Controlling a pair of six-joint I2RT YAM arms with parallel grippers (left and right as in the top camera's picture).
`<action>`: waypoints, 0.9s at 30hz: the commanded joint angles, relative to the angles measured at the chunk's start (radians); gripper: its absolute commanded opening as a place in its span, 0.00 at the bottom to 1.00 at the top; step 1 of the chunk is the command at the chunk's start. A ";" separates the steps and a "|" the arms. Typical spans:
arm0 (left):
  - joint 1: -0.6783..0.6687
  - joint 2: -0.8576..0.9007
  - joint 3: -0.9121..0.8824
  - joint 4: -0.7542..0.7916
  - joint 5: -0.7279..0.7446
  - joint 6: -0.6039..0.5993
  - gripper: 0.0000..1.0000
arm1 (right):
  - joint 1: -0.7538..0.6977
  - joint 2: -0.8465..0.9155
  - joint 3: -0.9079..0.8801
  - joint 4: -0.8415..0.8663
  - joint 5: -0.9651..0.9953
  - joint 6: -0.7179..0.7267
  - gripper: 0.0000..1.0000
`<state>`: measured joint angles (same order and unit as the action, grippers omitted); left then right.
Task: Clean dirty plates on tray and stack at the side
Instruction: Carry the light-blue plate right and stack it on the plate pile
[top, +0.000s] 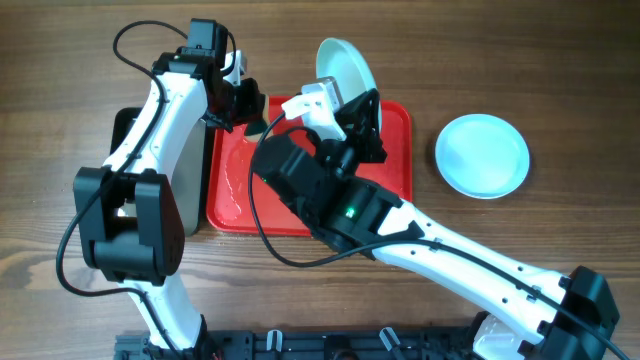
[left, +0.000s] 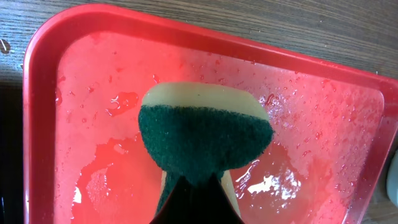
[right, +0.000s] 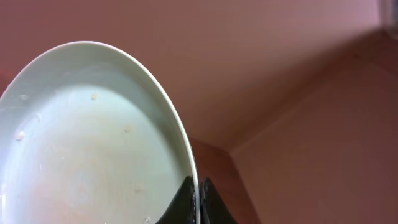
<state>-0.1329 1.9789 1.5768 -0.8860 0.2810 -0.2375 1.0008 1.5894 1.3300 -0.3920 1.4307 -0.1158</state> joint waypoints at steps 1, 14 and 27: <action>-0.003 0.000 -0.006 0.003 -0.011 0.021 0.04 | 0.006 -0.023 0.003 -0.142 -0.303 0.177 0.04; -0.006 0.000 -0.006 0.002 -0.010 0.020 0.04 | -0.387 -0.081 0.007 -0.348 -1.382 0.541 0.04; -0.006 0.000 -0.006 0.003 -0.013 0.020 0.04 | -1.125 -0.193 -0.013 -0.584 -1.639 0.539 0.04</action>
<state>-0.1329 1.9789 1.5768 -0.8860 0.2768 -0.2375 -0.0139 1.3830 1.3308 -0.9455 -0.1658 0.4152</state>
